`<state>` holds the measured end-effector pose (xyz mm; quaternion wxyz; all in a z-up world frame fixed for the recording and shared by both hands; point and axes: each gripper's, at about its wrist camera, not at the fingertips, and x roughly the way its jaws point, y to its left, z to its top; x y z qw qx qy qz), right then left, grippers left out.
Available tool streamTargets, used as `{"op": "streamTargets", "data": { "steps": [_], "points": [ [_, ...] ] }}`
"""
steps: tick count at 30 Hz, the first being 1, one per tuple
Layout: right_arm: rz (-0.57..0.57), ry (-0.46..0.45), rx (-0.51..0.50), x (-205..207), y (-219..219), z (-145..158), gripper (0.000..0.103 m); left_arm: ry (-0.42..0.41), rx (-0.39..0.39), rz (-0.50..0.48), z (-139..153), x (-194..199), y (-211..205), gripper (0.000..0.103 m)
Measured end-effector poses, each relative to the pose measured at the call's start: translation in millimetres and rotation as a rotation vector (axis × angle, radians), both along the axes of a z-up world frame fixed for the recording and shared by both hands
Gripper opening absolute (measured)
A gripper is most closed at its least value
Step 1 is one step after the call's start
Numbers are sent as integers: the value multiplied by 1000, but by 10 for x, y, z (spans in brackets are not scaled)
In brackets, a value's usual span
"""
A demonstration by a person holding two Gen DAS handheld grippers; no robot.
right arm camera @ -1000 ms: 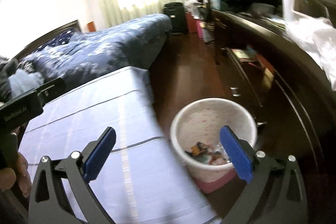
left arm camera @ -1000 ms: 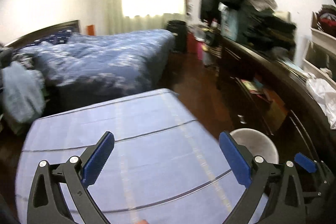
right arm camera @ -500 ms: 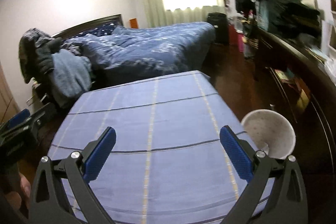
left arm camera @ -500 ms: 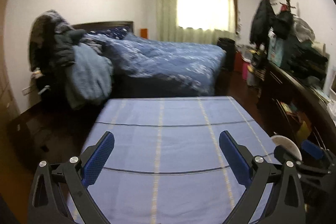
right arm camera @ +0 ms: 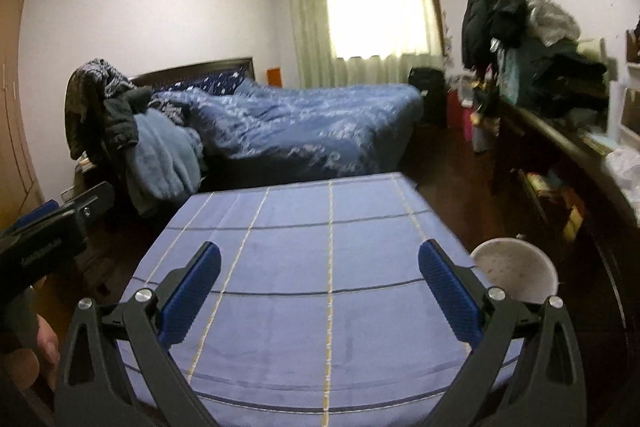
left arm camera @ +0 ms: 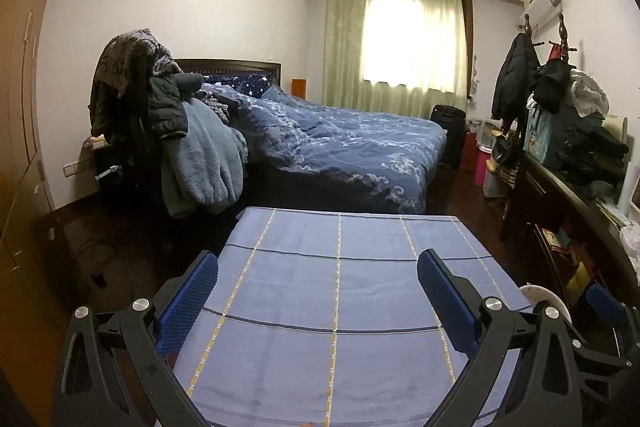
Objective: Collect trash
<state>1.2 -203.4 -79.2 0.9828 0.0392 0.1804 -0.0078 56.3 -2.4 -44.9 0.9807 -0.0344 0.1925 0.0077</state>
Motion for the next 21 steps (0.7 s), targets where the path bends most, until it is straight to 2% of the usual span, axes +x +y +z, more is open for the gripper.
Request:
{"op": "streamTargets", "data": {
  "steps": [21],
  "points": [
    [4,-58,4,-272,-118,127,100,-148,-26,-30,396,-494,-105,99]
  ]
}}
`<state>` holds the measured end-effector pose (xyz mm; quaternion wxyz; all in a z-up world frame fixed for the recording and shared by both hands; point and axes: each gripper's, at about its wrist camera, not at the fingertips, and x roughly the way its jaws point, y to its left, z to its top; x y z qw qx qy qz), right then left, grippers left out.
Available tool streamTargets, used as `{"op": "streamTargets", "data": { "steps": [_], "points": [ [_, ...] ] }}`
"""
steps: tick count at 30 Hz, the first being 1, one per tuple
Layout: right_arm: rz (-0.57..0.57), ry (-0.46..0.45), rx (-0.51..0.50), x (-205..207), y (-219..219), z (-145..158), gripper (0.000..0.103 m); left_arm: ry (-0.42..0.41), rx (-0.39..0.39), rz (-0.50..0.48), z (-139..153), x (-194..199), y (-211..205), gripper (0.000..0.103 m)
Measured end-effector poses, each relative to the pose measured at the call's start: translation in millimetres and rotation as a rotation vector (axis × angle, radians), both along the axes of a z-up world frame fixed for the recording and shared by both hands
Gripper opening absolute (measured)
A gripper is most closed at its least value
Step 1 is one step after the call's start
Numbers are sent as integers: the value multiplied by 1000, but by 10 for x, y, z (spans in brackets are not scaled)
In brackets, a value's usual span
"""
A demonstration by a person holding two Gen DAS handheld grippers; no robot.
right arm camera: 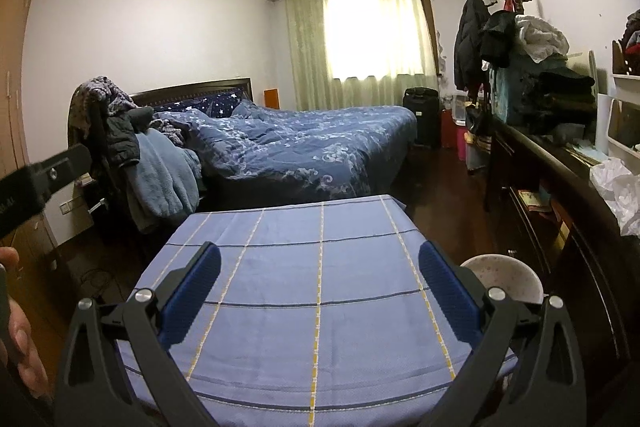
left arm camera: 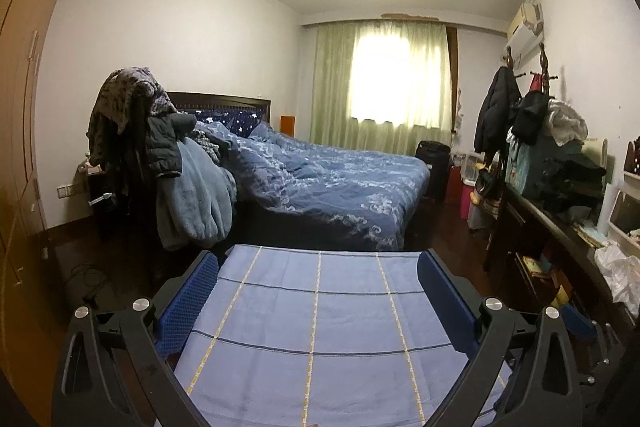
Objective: Collect trash
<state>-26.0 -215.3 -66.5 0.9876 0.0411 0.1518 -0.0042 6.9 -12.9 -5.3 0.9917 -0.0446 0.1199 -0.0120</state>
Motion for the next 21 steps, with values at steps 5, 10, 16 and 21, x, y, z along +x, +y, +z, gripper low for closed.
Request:
{"op": "streamTargets", "data": {
  "steps": [5,10,16,21],
  "points": [
    [-5,-20,-19,-29,34,45,100,-22,-10,-2,49,-76,41,99],
    [2,-37,-27,-54,73,97,100,-44,-25,19,94,-160,119,99],
    [21,-25,-30,-48,125,72,100,-60,-77,25,133,-225,229,99],
    [27,-20,-36,-33,151,70,100,-51,-149,9,119,-203,356,99]
  ]
}}
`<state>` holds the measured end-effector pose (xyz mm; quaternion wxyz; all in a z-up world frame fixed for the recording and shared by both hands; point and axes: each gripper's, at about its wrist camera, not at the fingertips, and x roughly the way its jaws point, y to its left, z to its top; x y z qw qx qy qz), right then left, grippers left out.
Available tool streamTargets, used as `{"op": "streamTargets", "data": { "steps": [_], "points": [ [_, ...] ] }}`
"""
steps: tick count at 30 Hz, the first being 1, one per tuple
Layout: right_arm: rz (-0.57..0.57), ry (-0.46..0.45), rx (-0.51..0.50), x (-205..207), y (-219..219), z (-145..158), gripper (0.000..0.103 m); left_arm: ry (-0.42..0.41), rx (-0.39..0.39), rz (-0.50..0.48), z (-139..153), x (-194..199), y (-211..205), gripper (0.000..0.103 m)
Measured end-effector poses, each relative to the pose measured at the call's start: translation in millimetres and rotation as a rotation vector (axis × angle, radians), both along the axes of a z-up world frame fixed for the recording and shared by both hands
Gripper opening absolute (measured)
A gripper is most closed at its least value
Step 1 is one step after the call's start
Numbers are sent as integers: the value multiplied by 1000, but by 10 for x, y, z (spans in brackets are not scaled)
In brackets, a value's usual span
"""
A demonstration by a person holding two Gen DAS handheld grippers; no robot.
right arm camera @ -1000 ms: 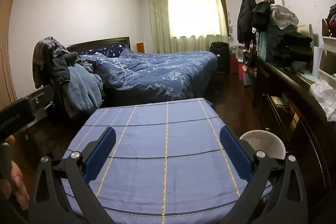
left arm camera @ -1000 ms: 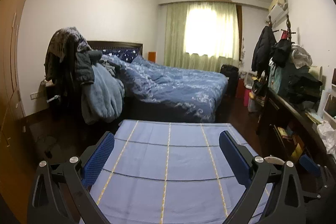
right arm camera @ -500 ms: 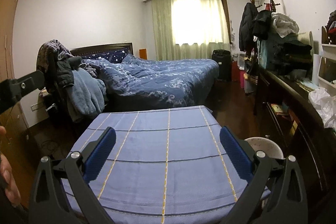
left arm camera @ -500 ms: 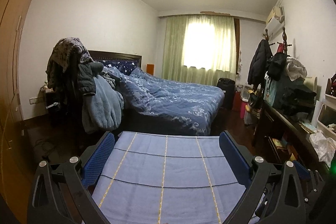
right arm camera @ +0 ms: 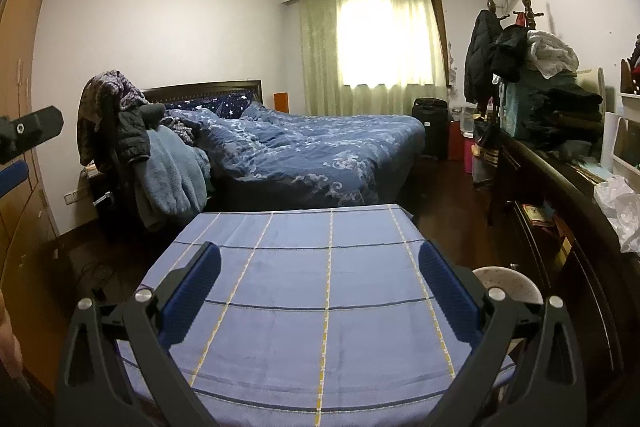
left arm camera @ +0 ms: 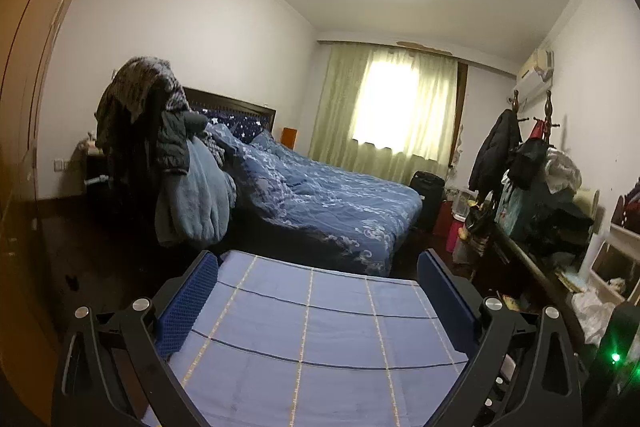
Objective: Collect trash
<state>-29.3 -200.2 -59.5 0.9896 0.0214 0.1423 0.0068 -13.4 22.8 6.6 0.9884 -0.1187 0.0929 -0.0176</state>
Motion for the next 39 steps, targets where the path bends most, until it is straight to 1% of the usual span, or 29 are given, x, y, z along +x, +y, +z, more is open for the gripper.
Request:
{"op": "streamTargets", "data": {
  "steps": [3,14,26,39],
  "points": [
    [1,2,1,0,-5,-3,100,7,8,33,-13,21,14,99],
    [6,11,-1,12,45,-10,100,26,-3,23,-58,59,14,99],
    [8,15,-1,16,65,-27,100,37,29,59,-100,76,-18,99],
    [17,27,-5,49,100,-64,100,40,31,61,-98,83,-24,99]
  ]
}}
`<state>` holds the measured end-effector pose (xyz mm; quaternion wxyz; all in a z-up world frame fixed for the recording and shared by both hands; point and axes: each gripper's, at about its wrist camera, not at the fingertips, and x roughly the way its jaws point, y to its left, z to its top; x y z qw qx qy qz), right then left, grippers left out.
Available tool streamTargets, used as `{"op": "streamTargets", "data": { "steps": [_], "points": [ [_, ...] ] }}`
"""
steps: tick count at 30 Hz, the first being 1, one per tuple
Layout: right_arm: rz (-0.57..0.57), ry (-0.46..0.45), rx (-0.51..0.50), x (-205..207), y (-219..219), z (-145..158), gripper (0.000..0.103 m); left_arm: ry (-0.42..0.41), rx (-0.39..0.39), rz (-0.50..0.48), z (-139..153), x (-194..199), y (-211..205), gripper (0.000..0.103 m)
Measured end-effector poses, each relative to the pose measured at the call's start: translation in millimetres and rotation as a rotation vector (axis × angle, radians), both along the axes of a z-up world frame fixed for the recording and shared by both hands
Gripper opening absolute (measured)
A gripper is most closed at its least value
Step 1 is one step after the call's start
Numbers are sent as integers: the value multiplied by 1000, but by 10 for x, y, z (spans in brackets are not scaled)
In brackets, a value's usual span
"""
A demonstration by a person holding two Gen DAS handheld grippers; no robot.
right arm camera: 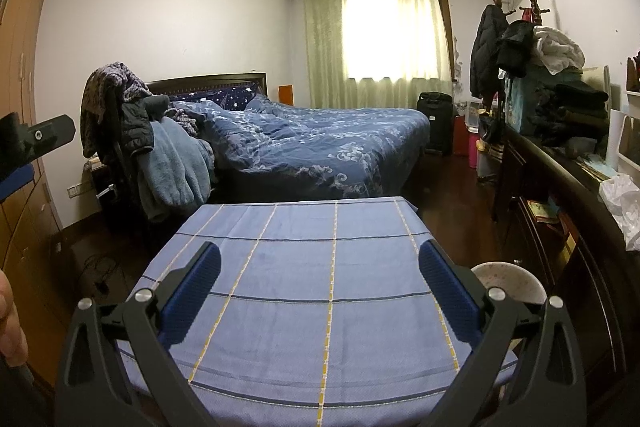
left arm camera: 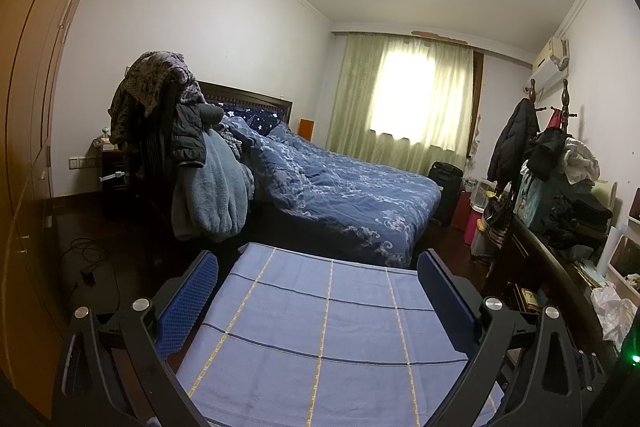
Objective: Collect trash
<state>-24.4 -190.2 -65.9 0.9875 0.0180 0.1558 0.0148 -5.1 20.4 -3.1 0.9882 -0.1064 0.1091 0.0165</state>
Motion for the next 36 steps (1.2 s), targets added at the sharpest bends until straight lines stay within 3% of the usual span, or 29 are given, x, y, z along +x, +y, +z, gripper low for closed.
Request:
{"op": "streamTargets", "data": {
  "steps": [36],
  "points": [
    [11,39,-3,94,-27,-71,100,-6,10,-37,-58,61,56,99]
  ]
}}
